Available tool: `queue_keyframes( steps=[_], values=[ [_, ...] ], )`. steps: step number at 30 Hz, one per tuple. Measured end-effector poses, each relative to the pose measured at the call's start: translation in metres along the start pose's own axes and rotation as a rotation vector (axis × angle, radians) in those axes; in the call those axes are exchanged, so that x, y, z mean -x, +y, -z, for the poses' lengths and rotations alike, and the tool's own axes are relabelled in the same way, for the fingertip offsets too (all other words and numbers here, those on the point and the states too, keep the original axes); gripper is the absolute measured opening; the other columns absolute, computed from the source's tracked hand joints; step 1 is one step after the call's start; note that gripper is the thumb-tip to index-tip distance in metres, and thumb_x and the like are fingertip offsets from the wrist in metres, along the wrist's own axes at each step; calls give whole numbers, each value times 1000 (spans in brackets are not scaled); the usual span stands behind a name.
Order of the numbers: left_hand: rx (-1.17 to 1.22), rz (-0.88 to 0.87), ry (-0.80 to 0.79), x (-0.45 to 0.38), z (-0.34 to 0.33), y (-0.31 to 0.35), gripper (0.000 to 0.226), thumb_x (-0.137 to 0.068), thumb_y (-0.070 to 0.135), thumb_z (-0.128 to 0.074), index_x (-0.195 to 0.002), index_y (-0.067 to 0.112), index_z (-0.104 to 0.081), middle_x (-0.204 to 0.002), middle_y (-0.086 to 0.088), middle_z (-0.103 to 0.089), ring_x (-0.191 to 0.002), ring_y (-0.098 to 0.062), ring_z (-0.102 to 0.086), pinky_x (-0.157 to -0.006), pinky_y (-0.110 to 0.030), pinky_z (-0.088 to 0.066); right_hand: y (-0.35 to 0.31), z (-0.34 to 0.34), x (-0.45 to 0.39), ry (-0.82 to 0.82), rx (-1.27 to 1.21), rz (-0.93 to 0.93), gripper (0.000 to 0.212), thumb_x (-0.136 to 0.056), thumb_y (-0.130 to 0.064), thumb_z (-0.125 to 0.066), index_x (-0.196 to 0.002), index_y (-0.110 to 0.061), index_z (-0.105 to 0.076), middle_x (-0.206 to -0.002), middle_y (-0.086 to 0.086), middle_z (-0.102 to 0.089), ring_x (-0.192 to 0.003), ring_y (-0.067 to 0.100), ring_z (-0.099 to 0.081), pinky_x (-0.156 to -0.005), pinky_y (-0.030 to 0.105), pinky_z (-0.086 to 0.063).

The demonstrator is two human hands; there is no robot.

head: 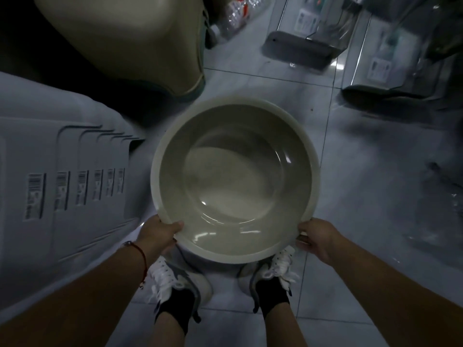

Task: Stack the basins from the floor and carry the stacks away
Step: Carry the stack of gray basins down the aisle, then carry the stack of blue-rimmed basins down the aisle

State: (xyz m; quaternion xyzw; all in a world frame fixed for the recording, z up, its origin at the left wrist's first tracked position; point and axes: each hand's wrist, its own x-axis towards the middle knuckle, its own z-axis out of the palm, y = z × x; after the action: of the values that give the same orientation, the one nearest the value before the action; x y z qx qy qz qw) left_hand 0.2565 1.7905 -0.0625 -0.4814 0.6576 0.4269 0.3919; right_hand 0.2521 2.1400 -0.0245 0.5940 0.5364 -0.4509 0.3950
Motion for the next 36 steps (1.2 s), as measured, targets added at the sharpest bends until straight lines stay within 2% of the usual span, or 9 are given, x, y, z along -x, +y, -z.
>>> queue_keyframes(
  steps=[5,7,9,11,14,22,25,29,36],
  values=[
    [-542,-230,7,33,25,37,36,-92,29,-63,-124,14,-62,-118,-10,-66,-100,-29,-62,-84,-32,-48,-30,7,46,91,418,217,24,-99,-20,-53,-117,-4,-54,-102,8,-56,-89,27,-57,-78,30,-39],
    [-703,-359,12,53,39,63,43,-88,40,-60,-127,21,-58,-119,-5,-66,-102,-28,-63,-83,-32,-49,-49,9,75,153,625,418,39,-97,-24,-54,-134,-10,-51,-117,9,-58,-106,29,-59,-85,28,-43],
    [-816,-486,53,83,53,102,46,-89,42,-60,-129,19,-55,-123,-9,-63,-107,-31,-62,-80,-30,-46,-76,6,109,192,757,592,45,-94,-30,-57,-137,-15,-52,-125,8,-60,-102,26,-62,-88,35,-53],
    [-924,-561,151,124,67,150,60,-89,48,-59,-139,17,-46,-137,-14,-54,-119,-36,-56,-92,-37,-46,-109,4,152,244,891,735,50,-92,-39,-57,-138,-20,-50,-130,8,-56,-107,25,-60,-93,41,-53],
    [-1010,-672,263,212,100,232,75,-86,59,-53,-147,19,-35,-146,-14,-42,-125,-37,-50,-101,-48,-45,-170,7,251,306,1068,912,65,-93,-48,-53,-149,-21,-36,-151,9,-39,-135,31,-40,-110,42,-37],
    [-978,-1036,624,543,272,373,67,-83,60,-53,-137,20,-44,-132,-13,-49,-119,-37,-53,-95,-48,-47,-280,30,628,523,1152,1337,80,-90,-63,-48,-155,-22,-23,-159,9,-26,-145,35,-22,-116,50,-25],
    [-926,-1090,784,649,345,388,66,-90,55,-55,-144,19,-41,-144,-12,-45,-127,-35,-49,-97,-42,-44,-299,30,759,559,1084,1552,80,-92,-61,-49,-155,-22,-21,-160,9,-24,-146,37,-21,-117,48,-23],
    [-843,-1059,989,755,425,391,84,-88,66,-51,-156,26,-22,-161,-12,-23,-141,-35,-34,-109,-51,-38,-301,26,897,594,1091,1787,79,-93,-60,-48,-157,-23,-19,-162,7,-21,-147,35,-18,-117,49,-22],
    [-660,-951,1170,877,478,343,91,-83,77,-46,-156,31,-18,-164,-10,-14,-146,-36,-25,-113,-52,-32,-268,7,1034,321,1058,2035,83,-86,-70,-51,-154,-31,-24,-162,1,-25,-147,30,-23,-116,50,-28]
  ],
)
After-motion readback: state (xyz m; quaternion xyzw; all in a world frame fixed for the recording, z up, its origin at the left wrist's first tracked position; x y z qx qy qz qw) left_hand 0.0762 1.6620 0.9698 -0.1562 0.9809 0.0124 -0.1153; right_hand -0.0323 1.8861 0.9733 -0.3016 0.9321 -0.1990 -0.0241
